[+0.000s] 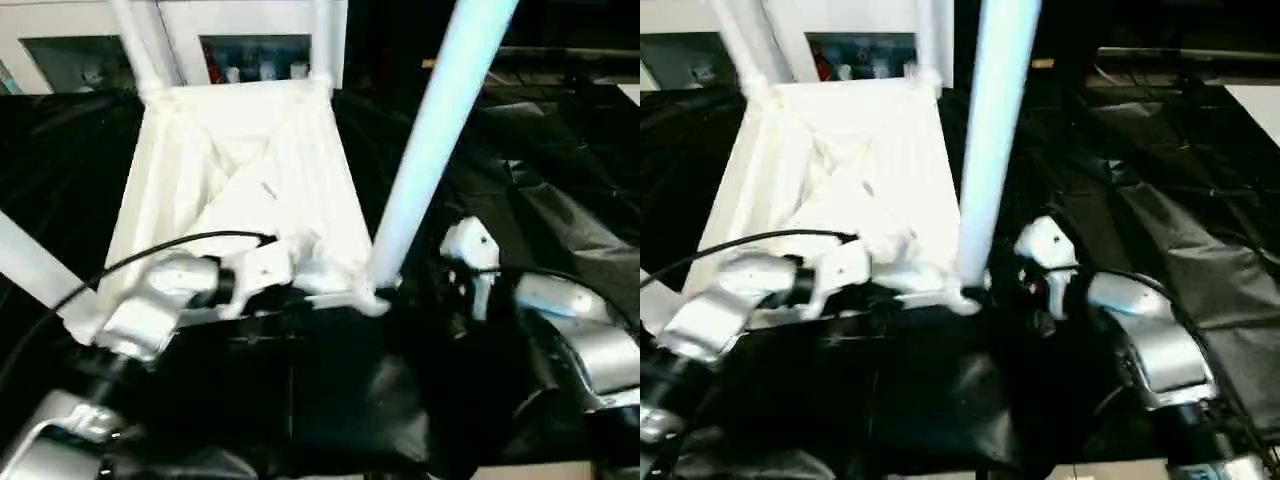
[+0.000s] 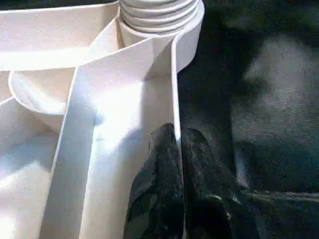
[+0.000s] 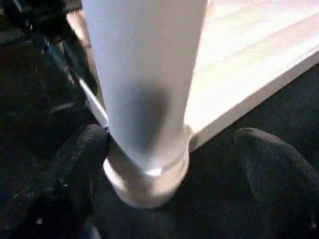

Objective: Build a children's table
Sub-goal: Rotate leg to tighten

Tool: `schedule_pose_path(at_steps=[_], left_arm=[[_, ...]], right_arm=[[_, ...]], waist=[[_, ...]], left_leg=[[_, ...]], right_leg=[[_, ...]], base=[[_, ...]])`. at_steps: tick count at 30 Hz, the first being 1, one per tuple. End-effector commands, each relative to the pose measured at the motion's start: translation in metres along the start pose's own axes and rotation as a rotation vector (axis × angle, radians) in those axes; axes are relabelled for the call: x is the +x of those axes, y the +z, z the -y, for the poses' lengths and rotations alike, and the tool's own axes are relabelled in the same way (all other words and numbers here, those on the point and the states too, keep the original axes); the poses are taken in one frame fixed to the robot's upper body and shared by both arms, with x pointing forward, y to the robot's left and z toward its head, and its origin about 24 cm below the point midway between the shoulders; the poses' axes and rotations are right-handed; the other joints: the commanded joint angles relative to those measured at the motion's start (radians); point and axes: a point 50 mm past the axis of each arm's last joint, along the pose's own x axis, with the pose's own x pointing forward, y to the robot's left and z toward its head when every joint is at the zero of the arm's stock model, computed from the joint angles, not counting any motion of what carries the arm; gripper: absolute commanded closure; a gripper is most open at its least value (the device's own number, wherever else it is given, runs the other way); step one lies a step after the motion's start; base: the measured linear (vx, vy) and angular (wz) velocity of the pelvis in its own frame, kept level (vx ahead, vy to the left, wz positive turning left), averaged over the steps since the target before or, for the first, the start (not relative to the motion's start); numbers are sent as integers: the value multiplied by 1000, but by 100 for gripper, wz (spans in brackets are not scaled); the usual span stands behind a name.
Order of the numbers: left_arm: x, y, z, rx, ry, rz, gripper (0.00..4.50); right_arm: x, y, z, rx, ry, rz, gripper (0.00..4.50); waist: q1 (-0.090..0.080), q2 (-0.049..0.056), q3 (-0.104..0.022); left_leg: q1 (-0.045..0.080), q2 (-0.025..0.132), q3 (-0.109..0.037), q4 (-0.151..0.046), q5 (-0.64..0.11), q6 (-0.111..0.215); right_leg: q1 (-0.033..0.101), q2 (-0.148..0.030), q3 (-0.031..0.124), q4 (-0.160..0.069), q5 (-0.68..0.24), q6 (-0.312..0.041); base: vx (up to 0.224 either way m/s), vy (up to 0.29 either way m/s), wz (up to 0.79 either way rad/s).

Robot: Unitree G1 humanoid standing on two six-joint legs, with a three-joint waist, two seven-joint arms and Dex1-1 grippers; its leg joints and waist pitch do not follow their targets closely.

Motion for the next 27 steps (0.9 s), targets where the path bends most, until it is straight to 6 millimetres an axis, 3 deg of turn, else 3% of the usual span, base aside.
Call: schedule_pose_path(at_steps=[1, 5, 8, 14, 17, 20, 23, 27], left_arm=[[9, -8, 14, -25, -90, -27, 450], [10, -7, 14, -24, -96, -17, 450], [11, -8, 14, -24, -96, -18, 450], [10, -9, 13, -25, -98, -23, 450], [10, -9, 13, -26, -99, -25, 450], [10, -9, 14, -28, -100, -23, 450], [10, -10, 14, -30, -101, -25, 450], [10, -10, 14, -31, -103, -26, 450]], right_arm=[[4, -1, -2, -24, 9, -22, 11], [11, -2, -3, -8, 17, -3, 11], [16, -2, -5, 2, 23, 20, 11], [18, -6, -5, 17, 38, 5, 47], [18, -6, -5, 17, 36, 8, 82], [19, -6, -5, 22, 38, 17, 89], [20, -7, -5, 26, 44, 19, 129], [21, -8, -5, 28, 45, 17, 142]], waist=[[3, -3, -53], [4, -6, -62], [4, -5, -64], [7, -6, -63], [6, -5, -60], [6, -5, -59], [5, -7, -60], [5, -7, -61]], left_leg=[[27, 61, -21, -54, -124, 104], [24, 56, -20, -43, -46, 131], [22, 54, -20, -39, -21, 153], [24, 56, -20, -37, -35, 153], [25, 57, -21, -40, -73, 135], [25, 57, -21, -40, -91, 122], [25, 55, -21, -40, -92, 116], [22, 54, -21, -37, -80, 123]], right_leg=[[46, -68, 46, -55, -3, -289], [52, -65, 46, -38, 140, -307], [52, -65, 44, -34, 187, -317], [53, -64, 43, -33, 153, -318], [51, -66, 44, -38, 92, -314], [50, -67, 45, -40, 63, -311], [51, -66, 46, -39, 62, -309], [52, -66, 46, -36, 82, -309]], base=[[0, 0, 0], [0, 0, 0], [0, 0, 0], [0, 0, 0], [0, 0, 0], [0, 0, 0], [0, 0, 0], [0, 0, 0]])
